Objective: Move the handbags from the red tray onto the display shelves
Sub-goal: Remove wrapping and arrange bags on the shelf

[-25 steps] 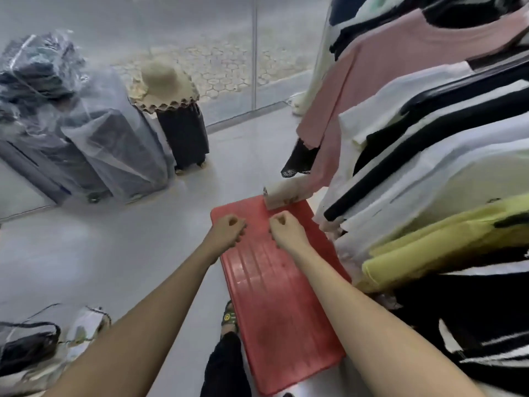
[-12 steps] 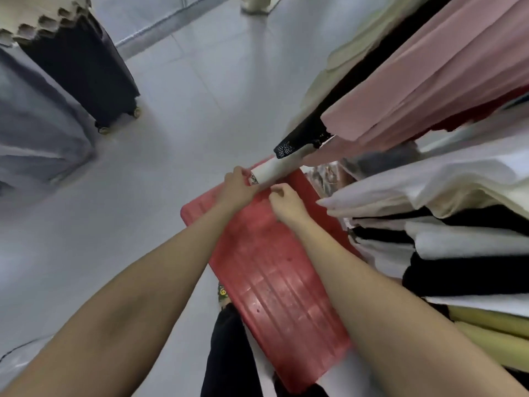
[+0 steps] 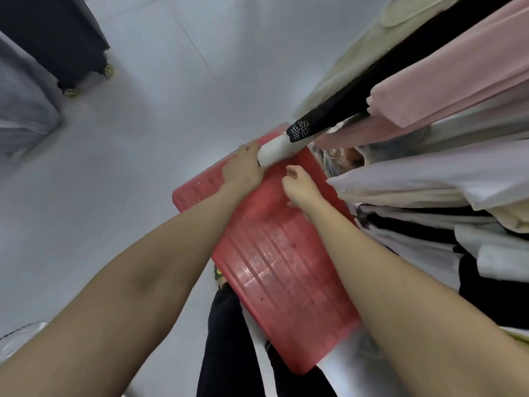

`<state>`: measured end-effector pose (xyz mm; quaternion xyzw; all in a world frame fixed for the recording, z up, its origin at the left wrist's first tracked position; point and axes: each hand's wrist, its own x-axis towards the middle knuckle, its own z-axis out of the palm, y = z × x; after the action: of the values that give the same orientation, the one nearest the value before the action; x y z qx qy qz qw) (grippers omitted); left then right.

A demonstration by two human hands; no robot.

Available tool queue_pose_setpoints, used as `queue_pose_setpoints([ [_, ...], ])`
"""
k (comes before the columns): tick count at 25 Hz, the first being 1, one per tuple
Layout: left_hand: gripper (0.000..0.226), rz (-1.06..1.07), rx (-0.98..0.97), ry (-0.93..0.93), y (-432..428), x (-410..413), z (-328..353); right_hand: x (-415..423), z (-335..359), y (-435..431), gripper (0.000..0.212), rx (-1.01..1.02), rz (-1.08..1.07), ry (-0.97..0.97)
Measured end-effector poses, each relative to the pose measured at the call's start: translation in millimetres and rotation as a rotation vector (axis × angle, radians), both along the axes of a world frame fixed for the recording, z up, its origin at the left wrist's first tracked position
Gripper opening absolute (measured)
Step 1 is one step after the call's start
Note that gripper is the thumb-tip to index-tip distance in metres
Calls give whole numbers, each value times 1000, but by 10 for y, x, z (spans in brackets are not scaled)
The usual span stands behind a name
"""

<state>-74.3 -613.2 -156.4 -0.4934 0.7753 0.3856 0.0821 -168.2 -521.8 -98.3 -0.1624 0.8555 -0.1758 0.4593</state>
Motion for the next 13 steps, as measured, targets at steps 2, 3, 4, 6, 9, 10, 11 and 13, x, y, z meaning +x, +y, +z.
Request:
queue_pose_setpoints([
  [2, 49, 16, 21, -4, 35, 125, 38, 39, 19, -10, 50, -1, -5, -10],
  [3, 48, 21, 37, -11, 52, 215, 52, 74, 31, -17, 49, -3, -2, -18],
  [4, 48, 19, 49, -20, 66, 317, 65, 110, 42, -26, 48, -3, 3, -26],
  [6, 47, -3, 55, -47, 84, 565, 100, 206, 56, -52, 47, -11, 27, -39],
  [9, 49, -61, 50, -116, 25, 943, 71, 364, 22, -48, 50, -11, 69, -28],
  [10, 51, -61, 71, -137, -18, 1077, 33, 428, 14, -41, 51, -2, 77, -26],
  [11, 53, -40, 117, -143, -53, 1194, 0, 484, 0, -28, 52, 12, 77, -25],
  [13, 55, 80, 260, -41, -93, 1359, -64, 559, -23, -1, 53, 51, 55, -11],
])
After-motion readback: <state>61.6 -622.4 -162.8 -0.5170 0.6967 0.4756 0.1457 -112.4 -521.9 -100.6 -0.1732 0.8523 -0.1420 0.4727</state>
